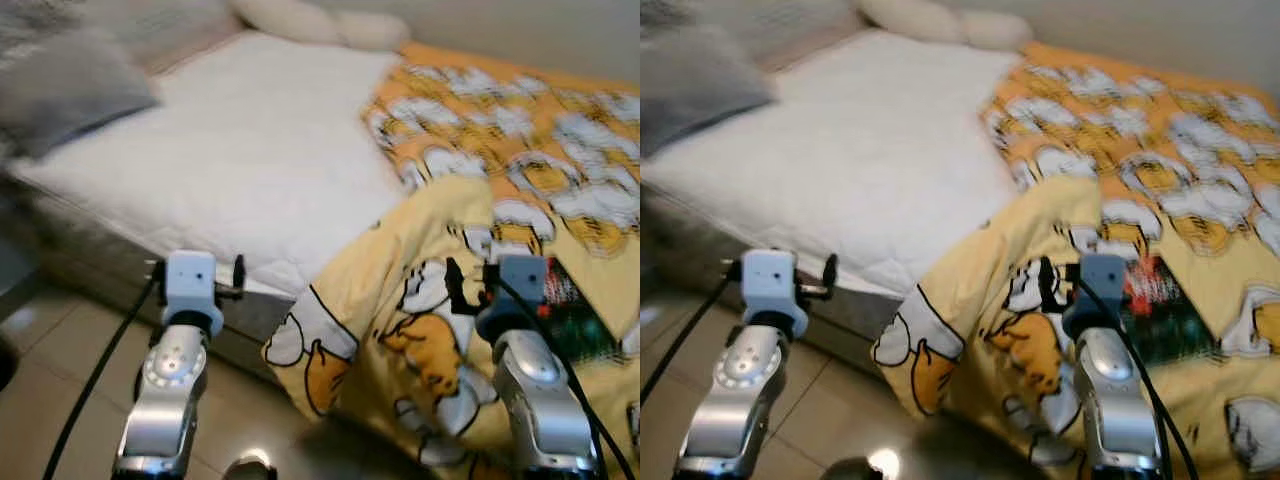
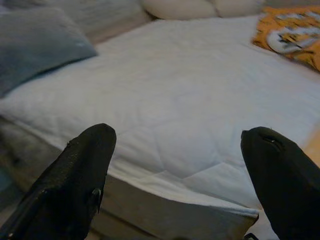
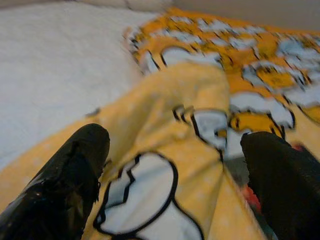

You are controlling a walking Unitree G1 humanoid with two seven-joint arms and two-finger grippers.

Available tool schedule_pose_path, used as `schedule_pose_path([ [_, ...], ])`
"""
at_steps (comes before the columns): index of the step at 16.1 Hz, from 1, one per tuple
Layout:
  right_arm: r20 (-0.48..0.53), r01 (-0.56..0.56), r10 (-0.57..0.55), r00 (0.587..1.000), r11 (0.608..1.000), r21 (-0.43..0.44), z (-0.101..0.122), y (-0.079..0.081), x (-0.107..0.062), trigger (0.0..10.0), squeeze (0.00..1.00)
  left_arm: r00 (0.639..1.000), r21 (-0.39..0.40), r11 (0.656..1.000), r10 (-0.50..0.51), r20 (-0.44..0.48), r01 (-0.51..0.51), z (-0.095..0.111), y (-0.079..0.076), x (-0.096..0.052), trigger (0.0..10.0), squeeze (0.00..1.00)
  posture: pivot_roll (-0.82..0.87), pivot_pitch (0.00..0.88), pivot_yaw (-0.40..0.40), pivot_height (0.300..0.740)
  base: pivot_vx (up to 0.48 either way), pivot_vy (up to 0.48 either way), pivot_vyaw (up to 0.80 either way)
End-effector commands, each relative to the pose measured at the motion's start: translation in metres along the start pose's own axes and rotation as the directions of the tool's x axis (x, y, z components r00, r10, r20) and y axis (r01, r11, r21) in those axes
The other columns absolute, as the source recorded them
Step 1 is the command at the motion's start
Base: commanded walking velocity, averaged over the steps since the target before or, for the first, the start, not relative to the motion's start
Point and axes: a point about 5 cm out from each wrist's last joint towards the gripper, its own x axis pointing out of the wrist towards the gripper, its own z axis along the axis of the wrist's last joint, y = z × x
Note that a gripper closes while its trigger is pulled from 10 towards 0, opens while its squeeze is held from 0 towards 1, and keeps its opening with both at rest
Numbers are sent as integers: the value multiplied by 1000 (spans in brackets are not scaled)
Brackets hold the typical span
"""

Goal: Clean up the room

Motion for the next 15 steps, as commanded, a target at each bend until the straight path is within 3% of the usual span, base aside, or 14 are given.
schedule_pose_path([
  [1,6,-13,13,1000,1000,9,3,3,1,10000,1000,1000,11,1000,12,2,-12,1,4,0,10000,1000,39,0,-10,740,0,-480,800],
  [6,1,-21,21,1000,1000,17,1,4,2,10000,1000,1000,16,1000,10,5,-10,2,5,0,10000,1000,44,0,-14,740,0,-480,800],
  [8,-20,17,-17,1000,999,34,-2,0,2,10000,1000,1000,20,1000,5,3,-5,1,5,-1,10000,1000,45,0,-15,740,0,-480,0],
  [15,-59,-11,13,998,999,41,-10,4,-1,10000,1000,1000,30,1000,-9,-1,9,-1,4,-2,10000,1000,43,0,-9,740,0,-480,0],
])
